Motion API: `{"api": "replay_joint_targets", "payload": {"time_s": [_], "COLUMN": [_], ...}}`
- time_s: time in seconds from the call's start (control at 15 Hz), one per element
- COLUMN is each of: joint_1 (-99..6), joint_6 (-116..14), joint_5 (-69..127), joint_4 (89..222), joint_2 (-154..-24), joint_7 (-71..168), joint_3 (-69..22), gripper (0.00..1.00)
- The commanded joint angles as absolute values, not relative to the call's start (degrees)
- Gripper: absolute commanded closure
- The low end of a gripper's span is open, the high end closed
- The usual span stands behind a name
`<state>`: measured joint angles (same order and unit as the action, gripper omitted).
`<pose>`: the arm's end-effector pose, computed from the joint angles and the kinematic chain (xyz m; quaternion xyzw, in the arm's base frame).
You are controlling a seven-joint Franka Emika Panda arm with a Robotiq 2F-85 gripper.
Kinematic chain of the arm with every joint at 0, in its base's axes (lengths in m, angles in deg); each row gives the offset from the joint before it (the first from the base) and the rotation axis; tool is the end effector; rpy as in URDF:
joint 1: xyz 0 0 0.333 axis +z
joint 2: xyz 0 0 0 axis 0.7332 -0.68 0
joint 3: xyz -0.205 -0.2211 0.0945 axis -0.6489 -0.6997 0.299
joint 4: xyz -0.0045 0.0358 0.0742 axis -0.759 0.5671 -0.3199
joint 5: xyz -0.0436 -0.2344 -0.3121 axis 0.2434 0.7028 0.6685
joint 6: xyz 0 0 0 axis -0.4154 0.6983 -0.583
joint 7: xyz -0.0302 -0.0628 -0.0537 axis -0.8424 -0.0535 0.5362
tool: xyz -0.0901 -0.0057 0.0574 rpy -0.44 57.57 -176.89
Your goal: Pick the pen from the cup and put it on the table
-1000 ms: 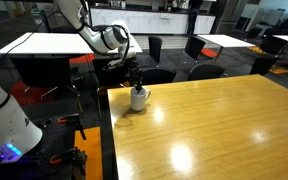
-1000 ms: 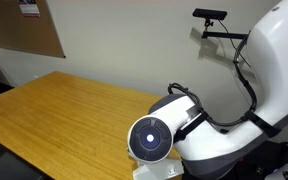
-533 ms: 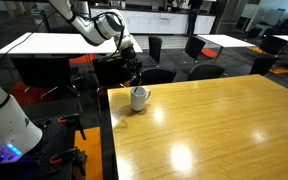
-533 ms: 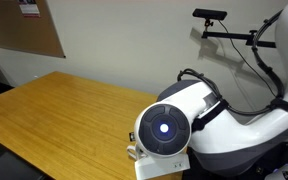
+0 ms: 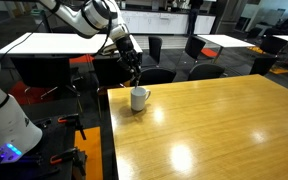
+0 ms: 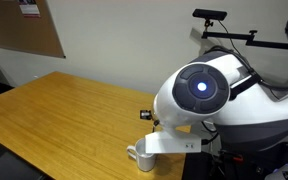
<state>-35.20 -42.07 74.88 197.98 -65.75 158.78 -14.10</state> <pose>0.4746 0.1209 0.3853 0.7847 -0.5203 0.2989 0.1553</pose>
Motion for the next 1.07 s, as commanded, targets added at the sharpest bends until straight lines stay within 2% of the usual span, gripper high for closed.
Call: {"api": "replay_joint_targets", "payload": {"time_s": [0.0,0.4,1.0], "joint_1": [-38.79,-44.96,-54.57], "joint_6": [-45.11,-52.34,-78.37], "joint_5": [75.13,74.83,76.82], "joint_4": [204.31,211.37,218.73], "joint_2": [-58.2,-52.46,-52.49], "joint_7": [162.88,168.16,172.74], "joint_3": [-13.76,-16.06,-22.33], "gripper": [0.95,0.95,0.95]}}
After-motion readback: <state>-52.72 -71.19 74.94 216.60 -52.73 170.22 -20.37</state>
